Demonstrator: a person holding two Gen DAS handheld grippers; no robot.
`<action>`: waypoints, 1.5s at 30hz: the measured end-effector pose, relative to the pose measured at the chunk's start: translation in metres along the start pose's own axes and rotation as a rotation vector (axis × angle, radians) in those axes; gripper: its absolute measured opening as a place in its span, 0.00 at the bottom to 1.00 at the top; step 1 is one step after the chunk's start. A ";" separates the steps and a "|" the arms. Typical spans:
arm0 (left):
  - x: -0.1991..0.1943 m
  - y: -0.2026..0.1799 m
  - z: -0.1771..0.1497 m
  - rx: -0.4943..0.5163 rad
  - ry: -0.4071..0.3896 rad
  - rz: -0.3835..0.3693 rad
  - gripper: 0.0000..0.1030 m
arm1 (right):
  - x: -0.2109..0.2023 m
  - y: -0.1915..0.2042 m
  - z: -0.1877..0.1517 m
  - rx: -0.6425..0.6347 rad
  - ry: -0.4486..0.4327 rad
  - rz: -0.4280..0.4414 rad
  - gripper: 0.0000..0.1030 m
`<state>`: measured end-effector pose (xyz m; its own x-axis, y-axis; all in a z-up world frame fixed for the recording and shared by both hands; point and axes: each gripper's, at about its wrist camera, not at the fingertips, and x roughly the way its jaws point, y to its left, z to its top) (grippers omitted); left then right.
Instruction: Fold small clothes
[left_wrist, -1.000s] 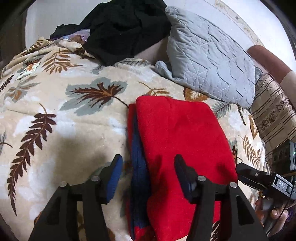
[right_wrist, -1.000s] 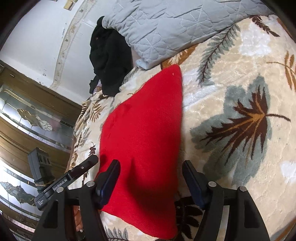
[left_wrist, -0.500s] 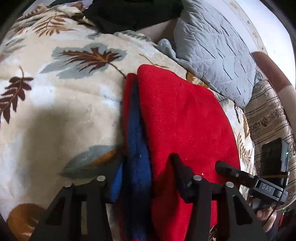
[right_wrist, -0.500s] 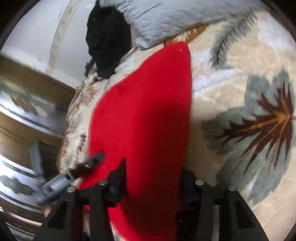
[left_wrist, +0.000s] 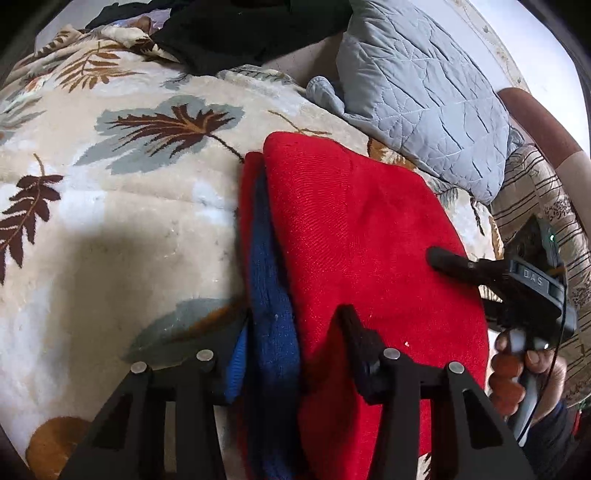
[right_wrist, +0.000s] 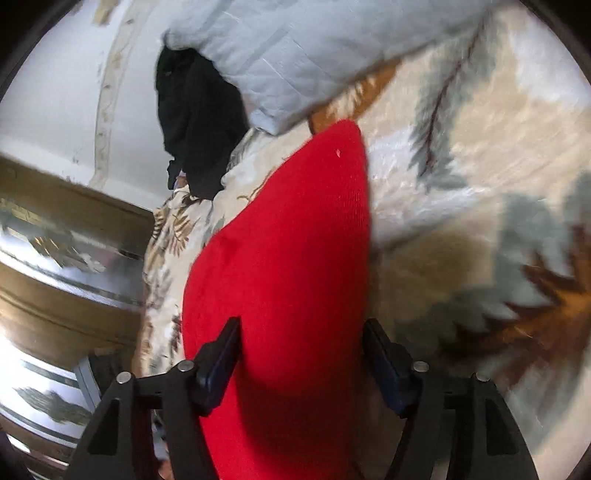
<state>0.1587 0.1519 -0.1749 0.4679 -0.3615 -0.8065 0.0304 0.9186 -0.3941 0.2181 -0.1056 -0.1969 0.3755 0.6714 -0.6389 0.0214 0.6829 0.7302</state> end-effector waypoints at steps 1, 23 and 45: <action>0.000 -0.001 0.000 0.006 -0.002 0.005 0.48 | 0.000 0.004 0.000 -0.017 0.004 -0.022 0.47; 0.001 -0.002 -0.001 0.018 -0.003 0.030 0.49 | -0.022 0.058 -0.074 -0.294 0.014 -0.253 0.42; -0.001 -0.003 0.000 0.025 -0.001 0.021 0.51 | -0.010 0.044 -0.029 -0.221 -0.045 -0.246 0.55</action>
<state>0.1581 0.1494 -0.1733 0.4696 -0.3420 -0.8139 0.0424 0.9296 -0.3662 0.1883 -0.0736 -0.1650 0.4248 0.4691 -0.7743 -0.0837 0.8720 0.4823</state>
